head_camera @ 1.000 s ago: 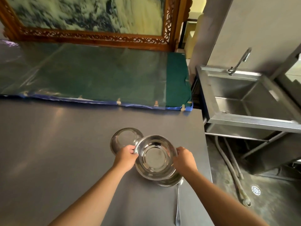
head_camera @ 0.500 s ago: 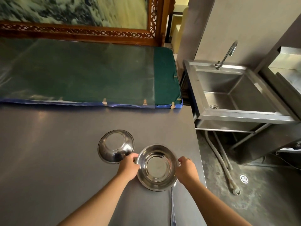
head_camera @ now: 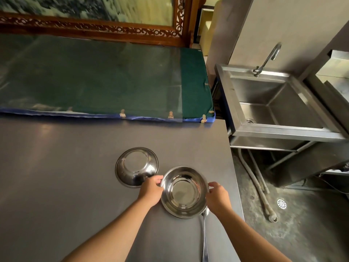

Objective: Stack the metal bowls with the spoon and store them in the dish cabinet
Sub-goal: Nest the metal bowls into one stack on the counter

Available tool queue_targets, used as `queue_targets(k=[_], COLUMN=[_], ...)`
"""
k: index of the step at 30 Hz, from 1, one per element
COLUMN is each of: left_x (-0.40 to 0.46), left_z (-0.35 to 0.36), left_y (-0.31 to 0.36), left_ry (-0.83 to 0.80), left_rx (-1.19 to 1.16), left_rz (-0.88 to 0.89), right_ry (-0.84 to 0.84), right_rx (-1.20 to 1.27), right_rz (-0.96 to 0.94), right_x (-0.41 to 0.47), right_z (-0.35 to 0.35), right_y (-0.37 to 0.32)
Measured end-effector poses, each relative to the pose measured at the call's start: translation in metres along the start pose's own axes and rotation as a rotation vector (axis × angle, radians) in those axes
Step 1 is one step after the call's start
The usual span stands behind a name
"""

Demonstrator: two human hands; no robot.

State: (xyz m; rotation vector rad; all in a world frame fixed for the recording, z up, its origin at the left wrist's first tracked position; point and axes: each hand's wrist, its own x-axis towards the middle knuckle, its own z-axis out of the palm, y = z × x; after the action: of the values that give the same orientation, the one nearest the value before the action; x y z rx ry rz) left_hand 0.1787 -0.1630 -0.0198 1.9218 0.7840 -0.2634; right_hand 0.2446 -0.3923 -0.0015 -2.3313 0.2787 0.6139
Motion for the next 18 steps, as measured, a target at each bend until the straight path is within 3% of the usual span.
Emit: queue_targets(k=[18], left_x=[0.029], left_z=[-0.017], left_y=[0.014], left_ry=[-0.143], left_rx=[-0.144], left_rz=[0.007], right_ry=[0.006], right_rx=[-0.123], right_rz=[-0.020], right_x=[0.030], right_z=[0.000], right_y=[-0.032])
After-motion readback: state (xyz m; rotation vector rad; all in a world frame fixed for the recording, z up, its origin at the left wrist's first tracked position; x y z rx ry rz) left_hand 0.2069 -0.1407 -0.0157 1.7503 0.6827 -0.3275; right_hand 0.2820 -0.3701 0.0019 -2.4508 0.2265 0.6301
